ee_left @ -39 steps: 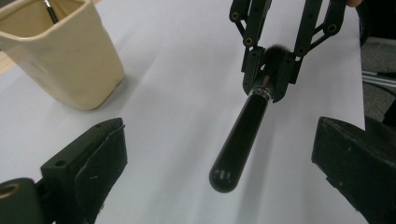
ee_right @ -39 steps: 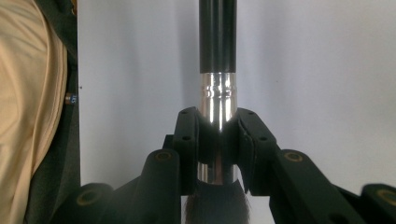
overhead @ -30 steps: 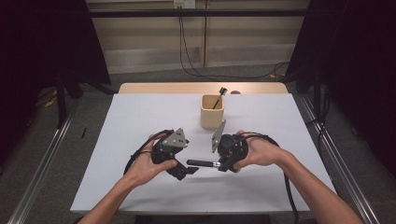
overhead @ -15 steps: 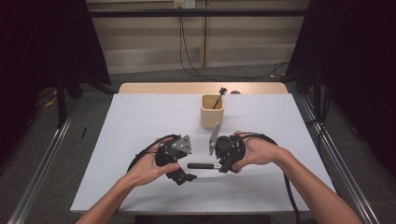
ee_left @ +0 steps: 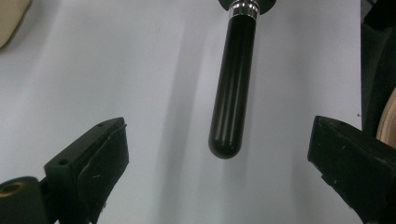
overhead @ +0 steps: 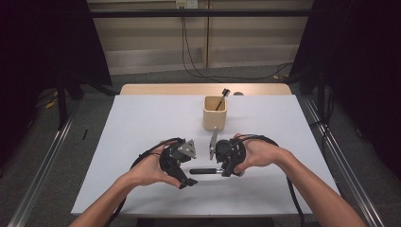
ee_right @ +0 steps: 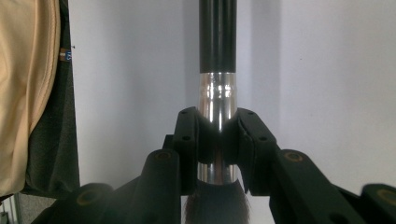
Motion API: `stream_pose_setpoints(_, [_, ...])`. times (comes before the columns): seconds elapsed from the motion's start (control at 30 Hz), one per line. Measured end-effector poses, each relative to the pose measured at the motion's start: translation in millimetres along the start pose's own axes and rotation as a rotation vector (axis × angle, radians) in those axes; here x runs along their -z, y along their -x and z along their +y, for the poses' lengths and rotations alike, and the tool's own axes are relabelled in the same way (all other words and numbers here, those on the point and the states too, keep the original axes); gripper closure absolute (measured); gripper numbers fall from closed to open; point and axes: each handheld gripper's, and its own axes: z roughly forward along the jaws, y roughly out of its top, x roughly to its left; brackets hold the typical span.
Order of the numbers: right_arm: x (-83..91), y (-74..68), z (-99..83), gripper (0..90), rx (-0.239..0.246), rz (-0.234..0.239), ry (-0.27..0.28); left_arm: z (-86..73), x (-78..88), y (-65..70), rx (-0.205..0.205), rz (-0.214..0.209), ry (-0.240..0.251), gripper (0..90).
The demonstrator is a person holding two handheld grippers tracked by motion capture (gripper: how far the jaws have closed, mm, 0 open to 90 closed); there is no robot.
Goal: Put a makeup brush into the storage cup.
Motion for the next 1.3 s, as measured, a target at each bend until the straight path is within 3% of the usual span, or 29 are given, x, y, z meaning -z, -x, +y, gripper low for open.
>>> stream_pose_setpoints(0.13, [-0.6,-0.2,1.1,71.7,-0.002,0.000,0.007,1.2,-2.4,1.9,-0.007,0.015,-0.014,11.2])
stream_pose_setpoints(0.27, [-0.1,-0.2,1.0,71.7,-0.001,-0.002,0.012,1.9,-3.3,2.5,-0.018,-0.002,-0.010,20.4])
stream_pose_setpoints(0.47, [0.7,-0.8,2.4,71.7,0.002,-0.005,0.015,1.6,-5.2,-2.4,0.004,-0.034,-0.013,34.2])
stream_pose_setpoints(0.63, [-0.8,-0.4,3.9,71.7,0.012,-0.005,0.020,1.6,-4.3,-4.9,0.005,-0.036,0.004,46.4])
stream_pose_setpoints(0.77, [-1.8,-0.7,5.2,71.7,0.016,-0.012,0.029,1.5,-3.7,-7.5,0.016,-0.066,0.002,52.3])
stream_pose_setpoints(1.03, [-1.9,-0.8,6.5,71.7,0.024,-0.028,0.043,3.4,-8.3,-6.9,0.018,-0.070,-0.010,59.5])
stream_pose_setpoints(1.3, [-1.9,-0.7,7.1,71.7,0.032,-0.035,0.047,5.7,-10.1,-7.5,0.026,-0.062,0.017,64.4])
